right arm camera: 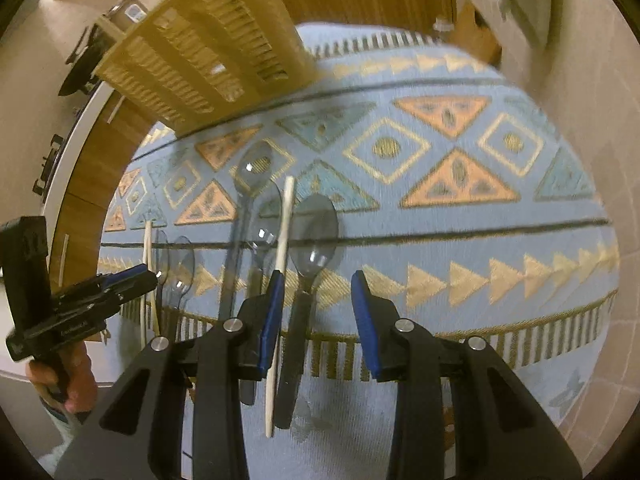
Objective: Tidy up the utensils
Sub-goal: 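Move both tools back down over the remaining utensils on the table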
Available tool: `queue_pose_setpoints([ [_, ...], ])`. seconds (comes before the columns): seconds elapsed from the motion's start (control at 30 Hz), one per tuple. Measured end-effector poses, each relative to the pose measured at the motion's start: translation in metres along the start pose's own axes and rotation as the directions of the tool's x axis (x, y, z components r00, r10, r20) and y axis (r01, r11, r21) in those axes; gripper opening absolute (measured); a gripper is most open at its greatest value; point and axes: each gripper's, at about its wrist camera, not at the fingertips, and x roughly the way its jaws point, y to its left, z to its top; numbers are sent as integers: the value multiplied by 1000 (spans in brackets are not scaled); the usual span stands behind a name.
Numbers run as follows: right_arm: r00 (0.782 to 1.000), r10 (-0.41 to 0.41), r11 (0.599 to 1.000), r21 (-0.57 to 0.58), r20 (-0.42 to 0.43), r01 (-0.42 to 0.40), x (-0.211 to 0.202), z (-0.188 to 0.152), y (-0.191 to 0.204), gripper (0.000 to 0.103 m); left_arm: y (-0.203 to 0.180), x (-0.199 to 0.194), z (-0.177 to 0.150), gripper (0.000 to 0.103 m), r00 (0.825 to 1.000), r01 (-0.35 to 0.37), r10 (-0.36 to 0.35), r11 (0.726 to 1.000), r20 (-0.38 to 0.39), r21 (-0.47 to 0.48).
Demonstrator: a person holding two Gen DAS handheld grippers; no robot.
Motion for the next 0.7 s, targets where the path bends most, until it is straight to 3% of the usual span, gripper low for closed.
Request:
queue_pose_setpoints([
  [0.13,998,39,999,24,-51,-37,11,0,1,32,-4,5,0,26,1000,-20,20,1000,4,18],
  [0.23,998,-6,1000,-7,-66,6,19,1,10,30,-4,6,1,20,1000,-22,22,1000,0,21],
  [0.43,992,-77,996,-47,-99,72,30,4,24,11,-3,8,1,17,1000,-14,14,1000,-8,25],
  [0.7,978,-178,981,-99,-105,168,35,6,40,10,0,5,0,12,1000,-26,26,999,-9,35],
])
